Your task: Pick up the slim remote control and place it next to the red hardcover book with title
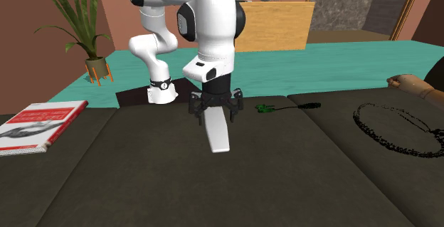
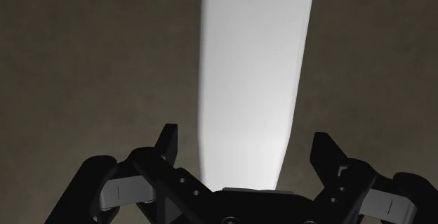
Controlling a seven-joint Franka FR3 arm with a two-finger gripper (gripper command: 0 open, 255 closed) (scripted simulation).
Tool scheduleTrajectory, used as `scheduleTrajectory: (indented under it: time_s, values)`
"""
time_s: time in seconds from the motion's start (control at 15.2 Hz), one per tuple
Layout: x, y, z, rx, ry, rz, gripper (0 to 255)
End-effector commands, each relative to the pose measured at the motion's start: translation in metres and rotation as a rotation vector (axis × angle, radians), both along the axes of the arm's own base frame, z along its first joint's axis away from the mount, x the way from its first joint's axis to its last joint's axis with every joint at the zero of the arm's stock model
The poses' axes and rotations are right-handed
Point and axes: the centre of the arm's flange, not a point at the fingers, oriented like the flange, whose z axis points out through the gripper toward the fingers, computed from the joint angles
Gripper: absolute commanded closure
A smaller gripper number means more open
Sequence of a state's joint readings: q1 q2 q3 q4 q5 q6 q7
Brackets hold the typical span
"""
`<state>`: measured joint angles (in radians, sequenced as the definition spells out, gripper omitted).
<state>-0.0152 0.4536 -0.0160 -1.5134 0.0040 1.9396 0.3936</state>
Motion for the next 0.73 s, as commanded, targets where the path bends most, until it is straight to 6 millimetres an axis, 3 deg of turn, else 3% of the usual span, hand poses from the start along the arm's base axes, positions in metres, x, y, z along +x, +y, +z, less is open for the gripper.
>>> scheduleTrajectory:
  time_s: [0.0, 0.13, 0.59, 0.66]
  values:
    - [-0.0017, 0.0010, -0.0103, 0.000, -0.001, -0.001, 0]
    - [-0.0020, 0.0009, -0.0186, 0.000, -0.001, -0.001, 0]
    - [-0.0019, 0.0009, -0.0186, 0.000, 0.000, -0.001, 0]
    - [-0.0019, 0.0009, -0.0186, 0.000, 0.000, -0.001, 255]
